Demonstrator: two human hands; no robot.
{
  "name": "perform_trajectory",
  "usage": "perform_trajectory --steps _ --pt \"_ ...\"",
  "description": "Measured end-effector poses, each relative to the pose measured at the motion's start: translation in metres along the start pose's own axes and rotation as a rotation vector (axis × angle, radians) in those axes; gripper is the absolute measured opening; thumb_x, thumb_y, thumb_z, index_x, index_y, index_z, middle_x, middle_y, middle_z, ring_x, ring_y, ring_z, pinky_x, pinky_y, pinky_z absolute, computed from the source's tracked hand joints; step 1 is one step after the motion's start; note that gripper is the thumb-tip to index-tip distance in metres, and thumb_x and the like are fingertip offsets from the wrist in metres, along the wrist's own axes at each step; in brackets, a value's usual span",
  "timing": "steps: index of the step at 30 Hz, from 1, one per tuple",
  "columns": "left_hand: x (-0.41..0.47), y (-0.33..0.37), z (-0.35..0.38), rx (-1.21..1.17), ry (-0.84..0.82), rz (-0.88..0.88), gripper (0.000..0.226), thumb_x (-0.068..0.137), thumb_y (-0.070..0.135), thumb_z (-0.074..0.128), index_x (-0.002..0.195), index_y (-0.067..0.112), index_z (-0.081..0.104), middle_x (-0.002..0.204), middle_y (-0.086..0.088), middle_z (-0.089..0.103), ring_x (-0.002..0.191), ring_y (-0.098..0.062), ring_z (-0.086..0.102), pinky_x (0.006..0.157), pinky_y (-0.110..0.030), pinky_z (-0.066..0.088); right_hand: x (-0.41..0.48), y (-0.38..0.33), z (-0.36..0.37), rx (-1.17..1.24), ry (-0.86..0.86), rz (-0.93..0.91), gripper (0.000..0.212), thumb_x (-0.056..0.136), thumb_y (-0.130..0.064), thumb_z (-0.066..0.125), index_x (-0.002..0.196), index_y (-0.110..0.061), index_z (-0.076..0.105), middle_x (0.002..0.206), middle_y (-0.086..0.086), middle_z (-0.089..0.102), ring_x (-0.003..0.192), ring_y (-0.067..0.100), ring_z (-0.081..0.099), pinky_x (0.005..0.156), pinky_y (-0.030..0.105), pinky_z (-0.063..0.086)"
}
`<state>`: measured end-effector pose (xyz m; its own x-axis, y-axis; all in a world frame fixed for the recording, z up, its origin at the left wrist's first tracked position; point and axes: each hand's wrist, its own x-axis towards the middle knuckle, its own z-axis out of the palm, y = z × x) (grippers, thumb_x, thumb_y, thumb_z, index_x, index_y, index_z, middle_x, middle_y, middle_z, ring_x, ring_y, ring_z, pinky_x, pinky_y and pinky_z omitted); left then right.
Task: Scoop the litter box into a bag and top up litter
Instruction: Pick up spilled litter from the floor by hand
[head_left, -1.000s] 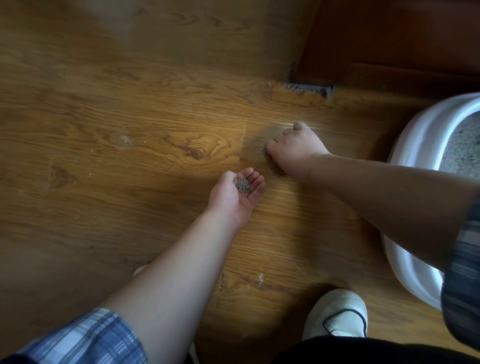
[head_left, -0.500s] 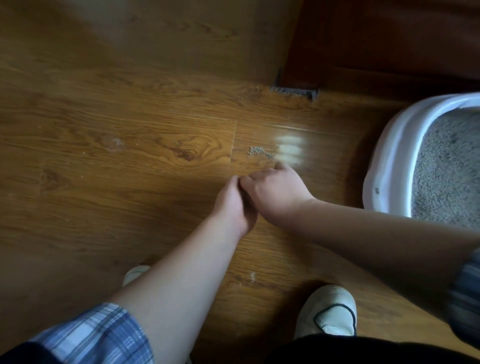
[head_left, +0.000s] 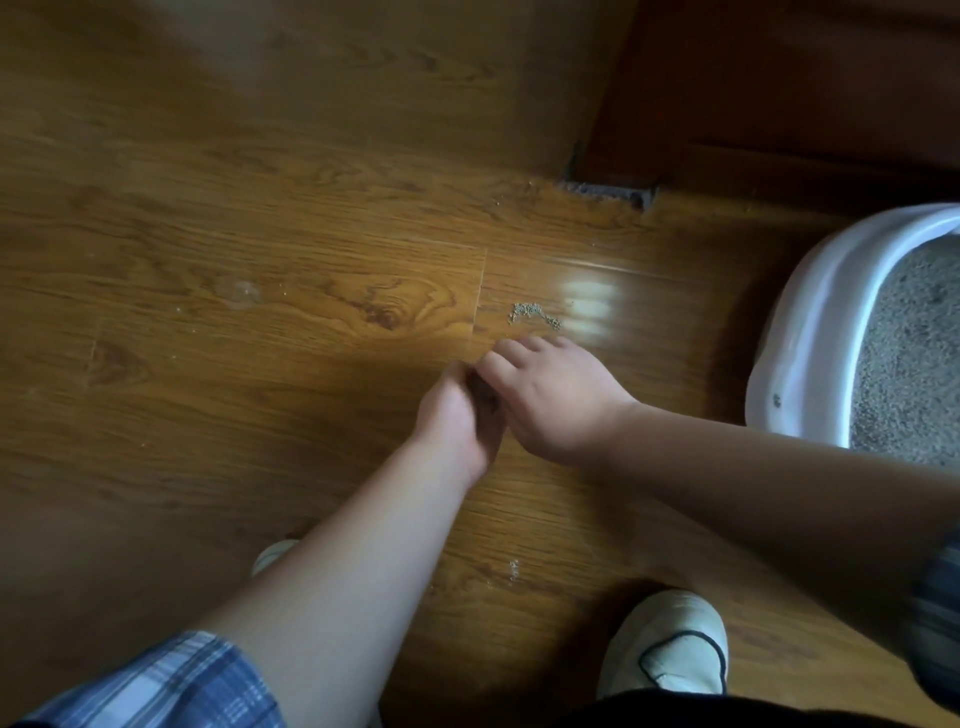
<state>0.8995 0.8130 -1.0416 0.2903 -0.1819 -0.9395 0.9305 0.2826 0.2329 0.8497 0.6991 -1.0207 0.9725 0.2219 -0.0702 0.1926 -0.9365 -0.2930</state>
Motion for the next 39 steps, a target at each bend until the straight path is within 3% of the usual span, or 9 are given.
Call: perform_trajectory --steps 2,4,6,12,16,26,29,35,39 --pt "-0.001 0.006 -0.004 -0.04 0.044 0.052 0.027 0.098 0.015 0.037 0.083 0.009 0.059 0.069 -0.009 0.068 0.067 -0.02 0.067 0.063 -0.029 0.056 0.003 0.013 0.007 -0.052 -0.007 -0.022 0.035 0.083 -0.023 0.047 0.115 -0.015 0.06 0.107 0.005 0.061 0.096 0.03 0.057 0.08 0.04 0.044" --pt "-0.002 0.012 -0.01 -0.06 0.102 0.111 0.027 0.098 0.013 0.036 0.085 0.005 0.058 0.074 -0.013 0.064 0.071 -0.023 0.065 0.069 -0.032 0.057 0.006 0.023 0.019 -0.111 -0.074 0.005 0.05 0.091 -0.027 0.04 0.137 -0.012 0.054 0.137 0.008 0.056 0.125 0.031 0.052 0.101 0.044 0.041" --pt "0.0 0.017 -0.018 -0.069 0.155 0.151 0.027 0.096 0.01 0.036 0.085 0.004 0.06 0.079 -0.013 0.062 0.075 -0.023 0.064 0.074 -0.033 0.057 0.009 0.027 0.031 -0.163 -0.173 0.026 0.059 0.098 -0.033 0.033 0.151 -0.009 0.041 0.156 0.01 0.04 0.145 0.029 0.034 0.118 0.05 0.027" --pt "-0.004 0.022 -0.021 -0.116 0.16 0.144 0.027 0.096 0.011 0.038 0.087 0.002 0.061 0.081 -0.011 0.063 0.076 -0.022 0.064 0.078 -0.033 0.057 0.019 0.037 0.042 -0.334 -0.315 0.038 0.076 0.1 -0.056 0.019 0.159 -0.01 0.007 0.167 0.009 0.006 0.155 0.025 0.0 0.122 0.056 0.001" --pt "-0.006 0.019 -0.013 -0.127 0.126 0.143 0.026 0.095 0.01 0.038 0.087 0.002 0.062 0.078 -0.011 0.064 0.073 -0.022 0.065 0.072 -0.032 0.059 0.013 0.049 0.036 -0.35 -0.317 0.128 0.074 0.101 -0.053 0.012 0.159 -0.009 -0.003 0.167 0.01 -0.005 0.154 0.026 -0.009 0.121 0.056 -0.001" --pt "-0.011 0.011 0.009 -0.082 0.099 0.119 0.03 0.096 0.011 0.036 0.084 0.003 0.062 0.074 -0.01 0.066 0.07 -0.021 0.067 0.068 -0.031 0.06 -0.008 0.056 0.034 -0.146 -0.255 0.222 0.069 0.103 -0.044 0.027 0.16 -0.01 0.01 0.167 0.008 0.009 0.154 0.021 0.004 0.125 0.045 0.003" --pt "-0.012 0.009 0.012 -0.084 0.092 0.123 0.029 0.096 0.012 0.037 0.085 0.002 0.062 0.075 -0.01 0.065 0.071 -0.022 0.066 0.07 -0.032 0.059 -0.012 0.061 0.033 -0.008 -0.237 0.232 0.061 0.104 -0.033 0.034 0.159 -0.013 0.015 0.167 0.004 0.011 0.154 0.02 0.008 0.126 0.04 0.009" --pt "-0.013 0.007 0.016 -0.084 0.082 0.121 0.029 0.096 0.011 0.038 0.086 0.002 0.063 0.078 -0.011 0.066 0.069 -0.021 0.067 0.068 -0.031 0.06 -0.022 0.07 0.035 0.12 -0.232 0.207 0.055 0.104 -0.024 0.029 0.158 -0.018 0.019 0.166 0.0 0.016 0.153 0.021 0.015 0.119 0.044 0.031" --pt "-0.014 0.005 0.015 -0.081 0.078 0.125 0.029 0.096 0.011 0.038 0.086 0.001 0.063 0.079 -0.012 0.066 0.072 -0.022 0.068 0.07 -0.032 0.06 -0.022 0.073 0.032 0.196 -0.156 0.167 0.055 0.1 -0.008 0.04 0.154 -0.014 0.034 0.159 0.005 0.032 0.148 0.023 0.026 0.118 0.036 0.03"
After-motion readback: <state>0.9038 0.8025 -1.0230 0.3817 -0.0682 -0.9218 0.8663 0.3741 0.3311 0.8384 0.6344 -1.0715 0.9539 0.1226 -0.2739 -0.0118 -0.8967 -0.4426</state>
